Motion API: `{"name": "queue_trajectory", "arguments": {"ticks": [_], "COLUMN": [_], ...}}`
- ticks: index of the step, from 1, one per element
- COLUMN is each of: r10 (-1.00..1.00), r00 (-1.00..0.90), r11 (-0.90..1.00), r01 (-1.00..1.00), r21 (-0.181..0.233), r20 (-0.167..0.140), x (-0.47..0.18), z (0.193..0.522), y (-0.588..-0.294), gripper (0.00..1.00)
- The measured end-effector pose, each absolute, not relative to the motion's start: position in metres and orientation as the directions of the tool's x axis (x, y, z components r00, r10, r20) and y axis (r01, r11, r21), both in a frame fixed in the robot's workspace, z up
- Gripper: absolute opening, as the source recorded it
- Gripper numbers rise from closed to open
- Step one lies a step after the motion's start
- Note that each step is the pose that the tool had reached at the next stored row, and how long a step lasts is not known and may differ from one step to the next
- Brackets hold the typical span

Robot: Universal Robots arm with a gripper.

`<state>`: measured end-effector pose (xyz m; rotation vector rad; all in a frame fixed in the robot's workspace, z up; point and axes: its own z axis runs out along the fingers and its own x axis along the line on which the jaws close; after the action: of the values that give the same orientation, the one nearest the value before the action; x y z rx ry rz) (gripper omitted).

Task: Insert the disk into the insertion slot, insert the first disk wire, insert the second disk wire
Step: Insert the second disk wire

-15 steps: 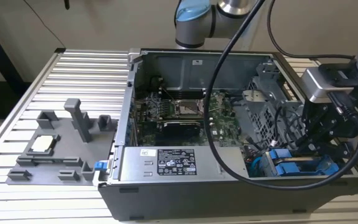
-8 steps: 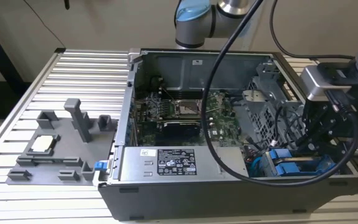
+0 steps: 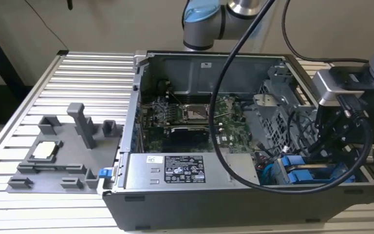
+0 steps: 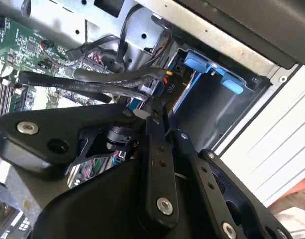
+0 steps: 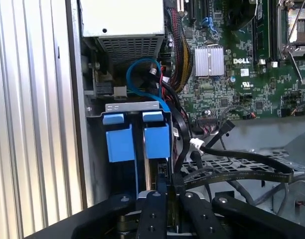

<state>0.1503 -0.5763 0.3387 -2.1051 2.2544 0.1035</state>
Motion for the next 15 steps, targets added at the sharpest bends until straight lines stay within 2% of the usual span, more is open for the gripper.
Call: {"name": "queue_trajectory", "arguments": {"ticks": [10,11,12,15], "r10": [-0.994,-0.994,-0.994,-0.994], "r00": [-0.069,-0.069,-0.069,-0.070], "r11": [0.069,0.069,0.069,0.069], "r01": [-0.998,-0.998,-0.998,-0.998], "r21": [0.009,0.009,0.009,0.009], "r20": [-0.088,-0.088,-0.087,-0.087], "x": [0.1506,0.1506,0.1505,0.1503], "z": [0.3346,0.3344,0.3345,0.3371], "y": [-0.5761,-0.5762,-0.5762,-0.5763], "gripper": [0.16,0.18,0.24,0.24]}}
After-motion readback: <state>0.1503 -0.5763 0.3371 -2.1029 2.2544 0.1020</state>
